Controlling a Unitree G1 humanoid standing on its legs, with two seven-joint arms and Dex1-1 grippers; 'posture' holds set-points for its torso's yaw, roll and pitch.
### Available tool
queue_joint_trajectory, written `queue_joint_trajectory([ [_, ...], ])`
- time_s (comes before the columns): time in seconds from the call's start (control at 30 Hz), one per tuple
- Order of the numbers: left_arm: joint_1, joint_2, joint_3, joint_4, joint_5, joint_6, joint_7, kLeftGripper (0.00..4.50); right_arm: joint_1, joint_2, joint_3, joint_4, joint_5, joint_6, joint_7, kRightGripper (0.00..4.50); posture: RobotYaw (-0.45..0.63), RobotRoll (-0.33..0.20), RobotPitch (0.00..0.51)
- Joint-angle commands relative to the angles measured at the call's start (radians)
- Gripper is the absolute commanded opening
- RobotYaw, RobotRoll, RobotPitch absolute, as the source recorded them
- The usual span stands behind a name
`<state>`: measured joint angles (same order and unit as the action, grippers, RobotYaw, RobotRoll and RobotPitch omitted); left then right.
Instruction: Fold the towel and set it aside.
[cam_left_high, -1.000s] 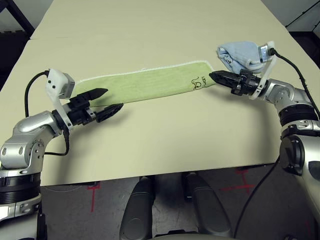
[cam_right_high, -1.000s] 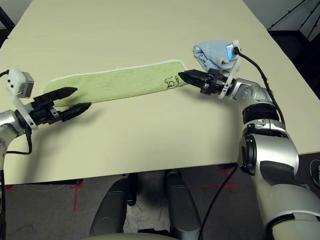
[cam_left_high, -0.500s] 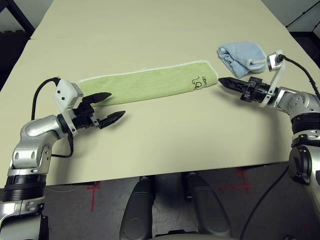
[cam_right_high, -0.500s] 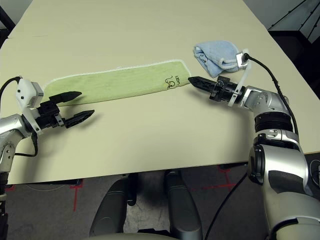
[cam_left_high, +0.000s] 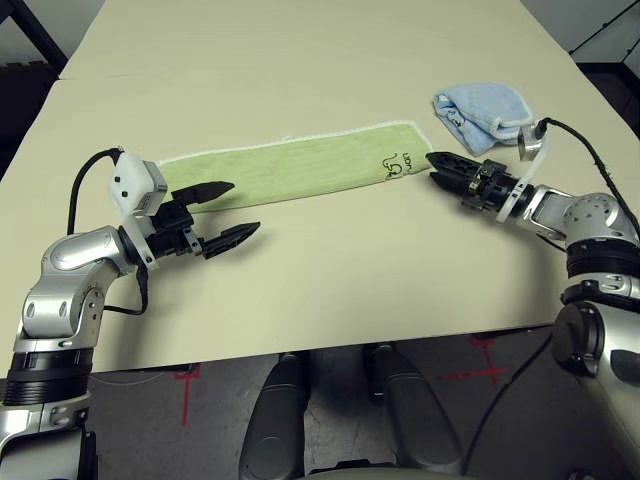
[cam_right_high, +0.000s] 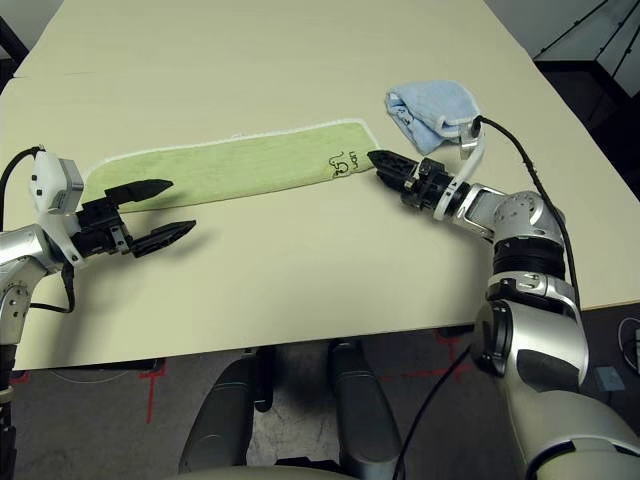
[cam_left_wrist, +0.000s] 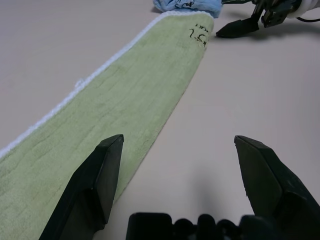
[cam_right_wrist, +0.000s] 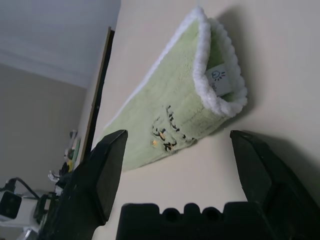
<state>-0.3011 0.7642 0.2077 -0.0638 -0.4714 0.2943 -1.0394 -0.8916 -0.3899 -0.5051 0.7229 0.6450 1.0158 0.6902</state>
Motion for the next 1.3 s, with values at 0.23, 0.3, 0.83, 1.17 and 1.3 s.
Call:
queue_joint_trajectory([
  [0.23,-0.003,0.018,0.006,-0.004,0.012,0.011,0.022,4.48,0.007,0.056,-0.024,-0.01,0.03,-0.015,-0.143,4.5,0.01,0.0,0.226],
  [0.3,-0.003,0.02,0.005,0.001,0.015,0.009,0.026,4.48,0.006,0.068,-0.022,-0.012,0.038,-0.021,-0.16,4.5,0.01,0.0,0.227],
  [0.83,0.0,0.027,0.004,0.003,0.015,0.008,0.031,4.5,-0.01,0.105,-0.021,-0.001,0.07,-0.083,-0.237,1.54,0.02,0.0,0.226],
  [1.17,0.003,0.029,0.001,-0.004,0.013,0.018,0.032,4.5,-0.003,0.092,-0.012,-0.016,0.083,-0.072,-0.233,0.03,0.01,0.0,0.224],
  [1.3,0.0,0.032,0.001,0.001,0.011,0.021,0.031,4.5,0.017,0.068,-0.008,-0.058,0.094,-0.03,-0.226,0.03,0.01,0.0,0.223],
])
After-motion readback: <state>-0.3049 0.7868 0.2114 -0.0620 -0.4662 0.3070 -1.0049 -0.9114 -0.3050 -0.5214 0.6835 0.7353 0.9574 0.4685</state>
